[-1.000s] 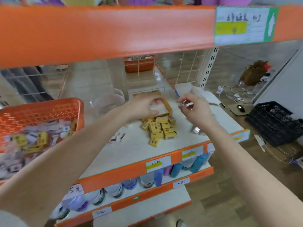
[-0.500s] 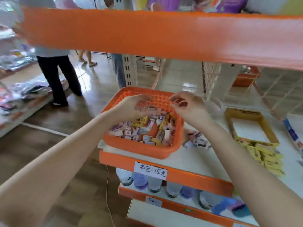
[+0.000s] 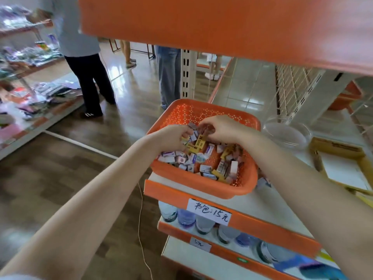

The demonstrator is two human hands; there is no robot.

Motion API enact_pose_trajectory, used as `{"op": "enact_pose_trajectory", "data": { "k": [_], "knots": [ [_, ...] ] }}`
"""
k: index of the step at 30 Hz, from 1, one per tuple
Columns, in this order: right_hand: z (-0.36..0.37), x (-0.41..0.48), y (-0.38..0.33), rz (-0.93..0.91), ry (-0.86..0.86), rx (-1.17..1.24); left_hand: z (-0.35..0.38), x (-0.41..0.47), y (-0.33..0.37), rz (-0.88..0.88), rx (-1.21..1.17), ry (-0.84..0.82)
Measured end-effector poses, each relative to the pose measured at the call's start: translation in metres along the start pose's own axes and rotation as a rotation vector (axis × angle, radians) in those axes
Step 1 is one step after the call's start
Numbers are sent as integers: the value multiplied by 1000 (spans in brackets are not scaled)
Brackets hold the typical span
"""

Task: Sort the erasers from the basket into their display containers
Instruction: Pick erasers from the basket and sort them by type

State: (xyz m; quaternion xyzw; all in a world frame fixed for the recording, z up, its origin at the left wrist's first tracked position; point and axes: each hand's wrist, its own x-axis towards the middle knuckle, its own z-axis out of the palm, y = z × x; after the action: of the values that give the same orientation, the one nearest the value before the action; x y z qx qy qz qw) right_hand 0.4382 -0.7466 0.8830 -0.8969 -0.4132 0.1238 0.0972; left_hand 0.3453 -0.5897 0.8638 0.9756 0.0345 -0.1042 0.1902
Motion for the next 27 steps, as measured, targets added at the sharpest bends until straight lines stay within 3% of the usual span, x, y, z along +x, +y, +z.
{"op": "enact_pose_trajectory", "data": {
  "k": [9, 16, 23, 27],
  "knots": [
    [21, 1, 3, -23, -38, -243, 4, 6, -3, -13, 69, 13],
    [6, -3, 18, 181, 152, 98, 4, 17, 2, 31, 225, -75],
    [9, -4, 20, 186, 153, 135, 8, 27, 11, 14, 386, -58],
    [5, -8, 15, 126, 225, 96, -1, 20, 10, 39, 331, 39]
  ]
}}
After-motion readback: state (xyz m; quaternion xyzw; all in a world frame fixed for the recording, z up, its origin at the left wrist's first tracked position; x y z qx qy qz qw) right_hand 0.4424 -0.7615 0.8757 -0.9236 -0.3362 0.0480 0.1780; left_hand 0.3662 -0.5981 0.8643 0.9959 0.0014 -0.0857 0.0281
